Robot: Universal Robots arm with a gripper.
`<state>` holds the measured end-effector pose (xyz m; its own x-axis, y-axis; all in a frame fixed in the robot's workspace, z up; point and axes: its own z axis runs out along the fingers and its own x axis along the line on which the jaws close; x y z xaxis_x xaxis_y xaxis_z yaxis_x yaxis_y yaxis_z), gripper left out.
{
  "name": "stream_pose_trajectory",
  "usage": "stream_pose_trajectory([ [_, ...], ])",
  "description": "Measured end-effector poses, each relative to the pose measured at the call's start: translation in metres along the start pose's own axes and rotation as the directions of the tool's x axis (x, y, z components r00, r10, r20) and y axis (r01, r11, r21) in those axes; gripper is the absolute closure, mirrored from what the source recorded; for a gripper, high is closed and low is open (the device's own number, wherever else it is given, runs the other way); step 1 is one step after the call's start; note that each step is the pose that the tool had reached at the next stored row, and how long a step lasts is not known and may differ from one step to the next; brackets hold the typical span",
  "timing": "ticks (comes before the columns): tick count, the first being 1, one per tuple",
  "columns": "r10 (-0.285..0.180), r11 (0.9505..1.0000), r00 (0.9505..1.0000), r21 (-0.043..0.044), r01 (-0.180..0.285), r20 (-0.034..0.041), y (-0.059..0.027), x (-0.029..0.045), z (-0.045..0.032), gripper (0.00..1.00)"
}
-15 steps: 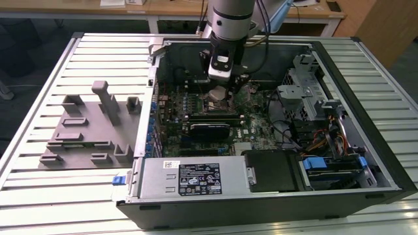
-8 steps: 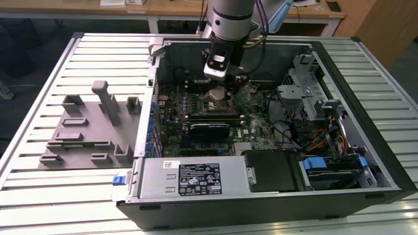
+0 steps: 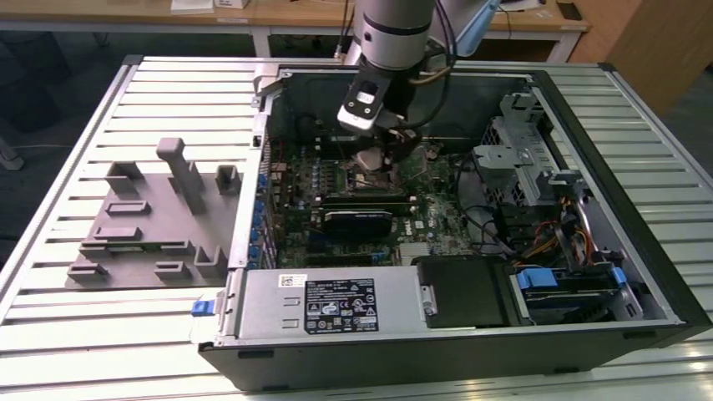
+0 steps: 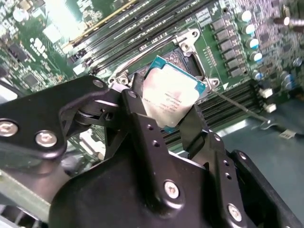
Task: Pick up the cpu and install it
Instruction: 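Place the cpu into insertion slot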
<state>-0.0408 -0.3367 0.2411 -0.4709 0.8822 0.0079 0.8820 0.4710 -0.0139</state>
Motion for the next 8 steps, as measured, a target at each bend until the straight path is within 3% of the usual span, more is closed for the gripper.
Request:
stream_pose_trajectory([
  [4,0.072,0.9974,0.9974,-0.0006,-0.072,-0.0011,0.0,0.0,0.0003,0.46],
  [8,0.143,0.9897,0.9896,-0.0011,-0.143,-0.0021,0.0,0.0,0.0007,0.46],
])
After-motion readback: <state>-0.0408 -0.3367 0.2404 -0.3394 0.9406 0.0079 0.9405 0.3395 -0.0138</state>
